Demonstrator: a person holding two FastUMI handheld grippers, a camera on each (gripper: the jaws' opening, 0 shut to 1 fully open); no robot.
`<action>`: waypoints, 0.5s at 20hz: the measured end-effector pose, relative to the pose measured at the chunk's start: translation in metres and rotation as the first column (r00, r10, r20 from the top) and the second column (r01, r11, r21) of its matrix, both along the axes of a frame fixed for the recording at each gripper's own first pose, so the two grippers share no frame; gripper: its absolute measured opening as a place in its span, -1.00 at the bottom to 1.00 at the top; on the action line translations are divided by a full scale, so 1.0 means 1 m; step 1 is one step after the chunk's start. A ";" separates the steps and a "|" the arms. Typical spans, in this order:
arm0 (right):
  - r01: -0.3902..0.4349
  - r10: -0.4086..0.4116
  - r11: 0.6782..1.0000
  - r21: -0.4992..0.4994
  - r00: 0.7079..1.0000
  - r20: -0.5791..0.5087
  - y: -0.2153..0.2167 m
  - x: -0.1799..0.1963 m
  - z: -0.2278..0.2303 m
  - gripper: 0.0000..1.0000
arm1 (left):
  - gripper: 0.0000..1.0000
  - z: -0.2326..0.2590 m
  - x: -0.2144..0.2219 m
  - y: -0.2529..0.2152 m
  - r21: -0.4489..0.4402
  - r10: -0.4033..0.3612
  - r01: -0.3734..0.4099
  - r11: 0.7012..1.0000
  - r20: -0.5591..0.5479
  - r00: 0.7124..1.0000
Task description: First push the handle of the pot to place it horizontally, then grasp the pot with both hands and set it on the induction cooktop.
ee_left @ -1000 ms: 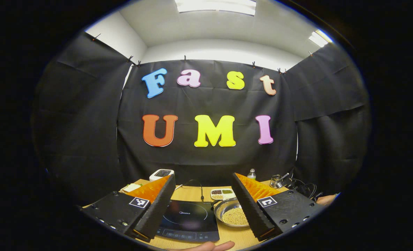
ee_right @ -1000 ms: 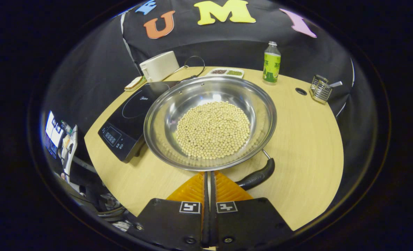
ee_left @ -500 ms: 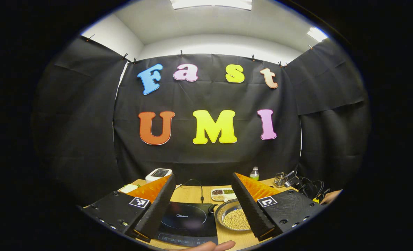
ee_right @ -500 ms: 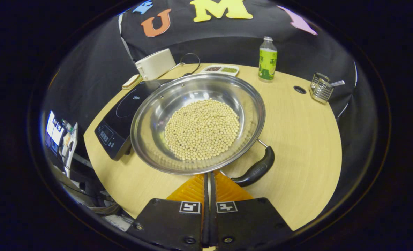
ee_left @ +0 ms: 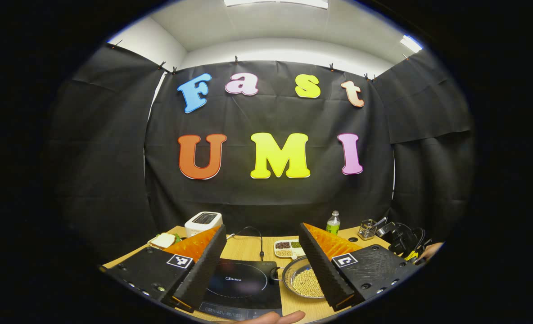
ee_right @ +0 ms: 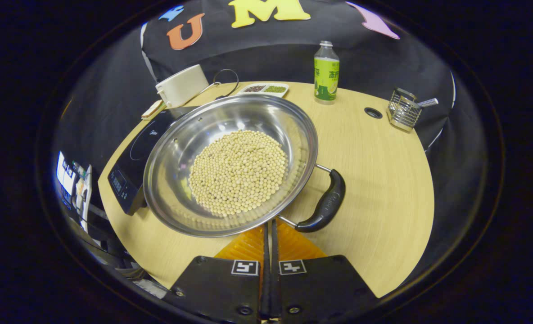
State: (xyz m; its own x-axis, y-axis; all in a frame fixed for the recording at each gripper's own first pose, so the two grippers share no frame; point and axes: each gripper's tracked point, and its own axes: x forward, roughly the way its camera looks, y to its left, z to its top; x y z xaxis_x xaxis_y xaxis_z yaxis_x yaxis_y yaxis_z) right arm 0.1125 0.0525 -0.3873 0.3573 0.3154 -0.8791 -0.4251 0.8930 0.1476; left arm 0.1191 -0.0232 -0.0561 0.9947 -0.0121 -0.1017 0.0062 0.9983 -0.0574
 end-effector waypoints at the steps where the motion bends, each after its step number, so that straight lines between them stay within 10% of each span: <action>1: 0.011 -0.011 1.000 -0.010 1.000 0.012 -0.003 0.006 -0.001 -0.92 | 0.92 -0.005 0.004 -0.001 -0.006 -0.003 0.003 1.000 -0.011 1.000; 10: 0.123 -0.124 0.992 0.013 0.990 0.061 -0.023 0.033 0.007 -0.92 | 0.93 -0.064 0.033 -0.021 -0.029 -0.059 0.056 0.998 -0.123 0.991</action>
